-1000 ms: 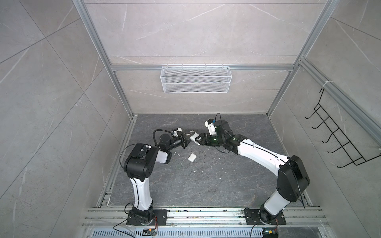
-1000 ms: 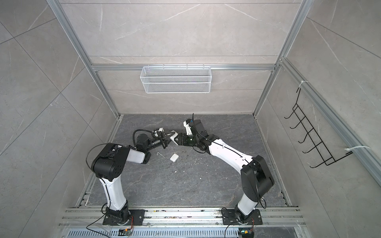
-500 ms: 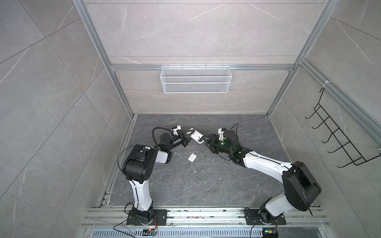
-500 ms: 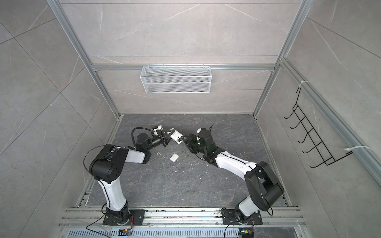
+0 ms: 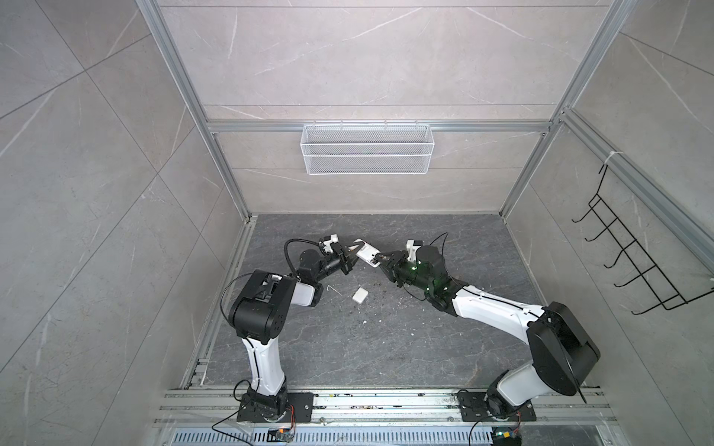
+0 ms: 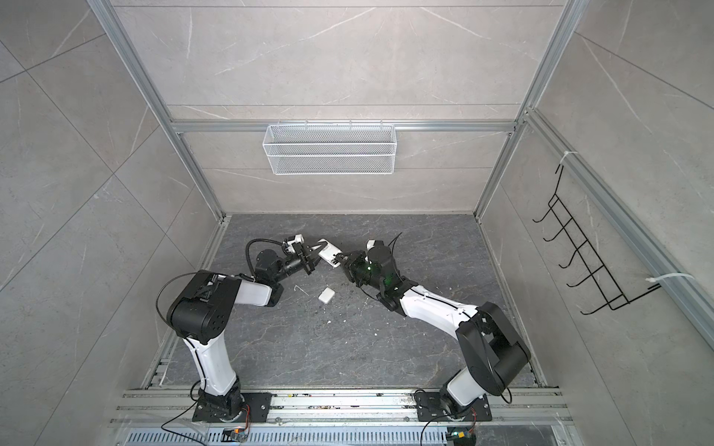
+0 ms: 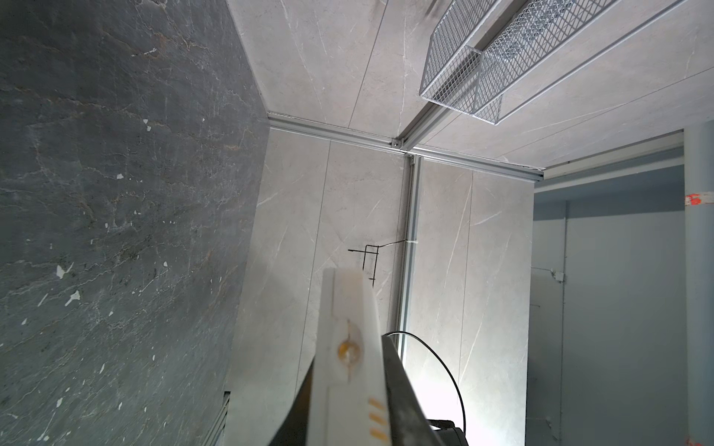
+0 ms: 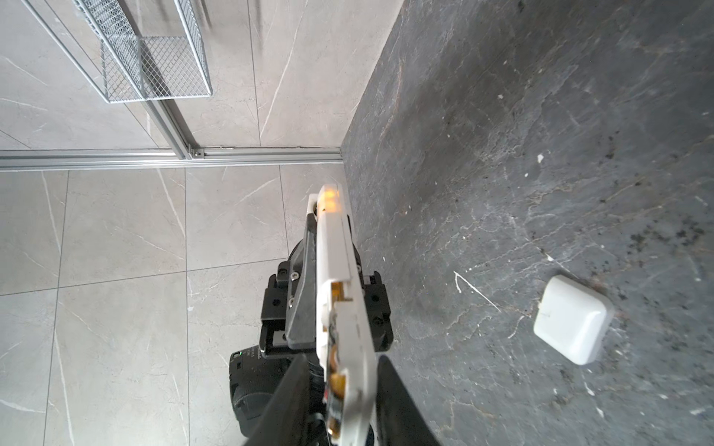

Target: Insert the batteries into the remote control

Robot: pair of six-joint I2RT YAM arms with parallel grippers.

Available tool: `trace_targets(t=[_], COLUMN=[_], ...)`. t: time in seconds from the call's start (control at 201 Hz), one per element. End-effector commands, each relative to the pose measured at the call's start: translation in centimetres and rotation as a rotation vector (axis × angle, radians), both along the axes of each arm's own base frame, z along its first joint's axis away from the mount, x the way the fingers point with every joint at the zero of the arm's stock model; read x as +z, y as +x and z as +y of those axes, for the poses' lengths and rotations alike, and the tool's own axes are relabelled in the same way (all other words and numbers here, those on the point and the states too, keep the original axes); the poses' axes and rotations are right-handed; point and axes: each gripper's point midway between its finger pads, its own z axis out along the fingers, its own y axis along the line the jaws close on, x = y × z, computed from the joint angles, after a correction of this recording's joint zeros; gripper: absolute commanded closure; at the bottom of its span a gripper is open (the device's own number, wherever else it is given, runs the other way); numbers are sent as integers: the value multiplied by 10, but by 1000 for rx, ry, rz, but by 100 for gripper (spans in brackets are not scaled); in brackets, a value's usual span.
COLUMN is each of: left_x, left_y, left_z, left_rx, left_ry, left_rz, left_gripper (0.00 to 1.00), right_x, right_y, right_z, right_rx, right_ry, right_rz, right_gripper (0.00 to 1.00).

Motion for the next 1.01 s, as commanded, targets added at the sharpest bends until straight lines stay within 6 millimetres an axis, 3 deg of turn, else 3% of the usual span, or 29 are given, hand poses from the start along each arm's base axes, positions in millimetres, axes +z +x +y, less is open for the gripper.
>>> trace_targets(t=[0.0, 0.139, 0.398, 0.593, 0.687, 0.832, 0.921, 1.006], left_x=[41, 41, 42, 43, 44, 42, 39, 37], left_y=[-1, 1, 3, 5, 5, 4, 4, 2], left_z=[-2, -3, -4, -4, -4, -5, -8, -10], left_rx=[2, 2, -5, -3, -5, -9, -11, -17], left_ry=[-43, -47, -57, -71, -75, -73, -70, -69], left_rz=[-135, -131, -119, -103, -100, -96, -91, -90], left_gripper=[100, 100, 100, 100, 100, 100, 100, 100], right_x=[-8, -9, -17, -19, -15, -5, -9, -18], right_y=[2, 3, 4, 2, 2, 4, 5, 5], right_z=[4, 9, 8, 9, 9, 13, 19, 20], right_rx=[-16, -13, -28, -22, -15, 6, 24, 19], right_ry=[15, 11, -8, -34, -52, -74, -77, -65], right_rz=[21, 22, 45, 43, 29, 7, 19, 39], right_gripper=[70, 72, 91, 99, 94, 68, 68, 74])
